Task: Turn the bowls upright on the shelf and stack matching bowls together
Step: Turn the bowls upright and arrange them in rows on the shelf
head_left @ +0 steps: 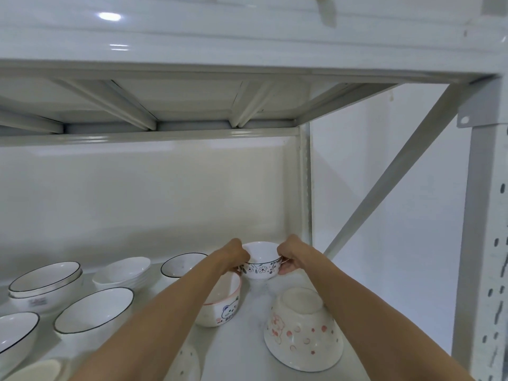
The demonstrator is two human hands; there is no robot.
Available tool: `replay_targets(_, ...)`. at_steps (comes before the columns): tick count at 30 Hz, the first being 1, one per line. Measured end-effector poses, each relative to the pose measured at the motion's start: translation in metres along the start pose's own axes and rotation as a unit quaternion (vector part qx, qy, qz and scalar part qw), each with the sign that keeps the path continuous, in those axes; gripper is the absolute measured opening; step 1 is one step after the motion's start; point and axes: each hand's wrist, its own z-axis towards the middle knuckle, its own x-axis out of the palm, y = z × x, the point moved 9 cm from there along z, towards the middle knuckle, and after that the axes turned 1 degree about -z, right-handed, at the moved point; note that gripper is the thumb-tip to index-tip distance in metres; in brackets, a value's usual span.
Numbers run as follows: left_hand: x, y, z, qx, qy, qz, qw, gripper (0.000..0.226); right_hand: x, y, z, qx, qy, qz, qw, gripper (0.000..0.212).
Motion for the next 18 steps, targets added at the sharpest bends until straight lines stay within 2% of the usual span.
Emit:
replay_targets(4, -0.001, -0.001, -0.001, -0.011, 0.005, 0.01, 1.0, 0.036, -0.001, 0.0, -0.003, 0.001, -0.003, -0.007, 1.0, 0.022)
replay_targets(7, -0.006, -0.007, -0.002, 0.009, -0.015, 0.094, 0.995, 0.036, -0.004, 0.0, -0.006, 0.002, -0.011, -0.028, 1.0, 0.027)
replay_targets(10, -0.015, -0.025, -0.006, 0.071, -0.086, 0.2, 0.974, 0.036, -0.012, 0.011, -0.014, -0.046, -0.051, -0.105, 0.992, 0.023)
replay_targets(13, -0.014, -0.047, -0.017, 0.145, -0.138, 0.213, 0.956, 0.043, -0.022, 0.025, -0.029, -0.106, -0.089, -0.188, 0.972, 0.018)
replay_targets(16, -0.008, -0.071, -0.046, 0.232, -0.158, 0.193, 0.94, 0.026, -0.03, 0.028, -0.041, -0.129, -0.102, -0.239, 0.957, 0.019)
replay_targets(18, -0.002, -0.08, -0.067, 0.256, -0.142, 0.188, 0.937, 0.017, -0.031, 0.027, -0.048, -0.131, -0.094, -0.255, 0.954, 0.024)
